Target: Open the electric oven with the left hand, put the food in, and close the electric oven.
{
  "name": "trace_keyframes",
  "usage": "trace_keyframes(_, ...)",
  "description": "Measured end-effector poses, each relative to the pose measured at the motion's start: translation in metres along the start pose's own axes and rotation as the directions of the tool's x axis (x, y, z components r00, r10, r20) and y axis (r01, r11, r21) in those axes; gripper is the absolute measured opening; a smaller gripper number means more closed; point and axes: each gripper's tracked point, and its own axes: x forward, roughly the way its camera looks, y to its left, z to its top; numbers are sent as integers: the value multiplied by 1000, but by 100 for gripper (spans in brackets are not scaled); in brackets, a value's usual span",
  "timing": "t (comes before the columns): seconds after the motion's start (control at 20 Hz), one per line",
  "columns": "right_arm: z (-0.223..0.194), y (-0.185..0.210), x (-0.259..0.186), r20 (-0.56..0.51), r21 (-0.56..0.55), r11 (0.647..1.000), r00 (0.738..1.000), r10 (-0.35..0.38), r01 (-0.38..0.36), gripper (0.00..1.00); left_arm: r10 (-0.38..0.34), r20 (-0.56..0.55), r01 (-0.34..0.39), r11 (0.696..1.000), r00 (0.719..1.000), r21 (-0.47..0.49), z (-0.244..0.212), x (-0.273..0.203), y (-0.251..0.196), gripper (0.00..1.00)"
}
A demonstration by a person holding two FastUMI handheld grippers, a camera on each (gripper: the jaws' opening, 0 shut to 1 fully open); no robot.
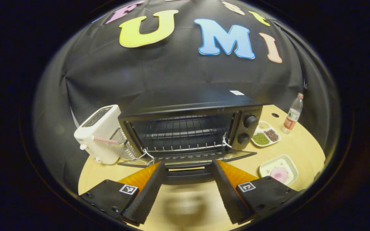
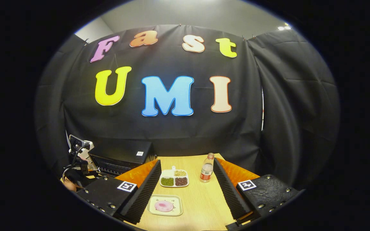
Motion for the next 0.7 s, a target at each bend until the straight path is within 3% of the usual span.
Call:
trace_keyframes(0.15, -3, 1, -2, -13, -1, 1000, 1000, 2, -2, 99, 1, -13, -1, 1000, 1000, 4, -13, -3, -1, 97)
trace_keyframes(0.55, -13, 7, -1, -37, 0, 1000, 999, 7, -7, 99, 10, -79, -9, 1000, 997, 8, -63, -1, -3, 100)
trace_keyframes(0.7, -18, 8, 1, -53, 5, 1000, 999, 8, -8, 99, 49, -12, -49, 999, 999, -7, -46, -9, 10, 100)
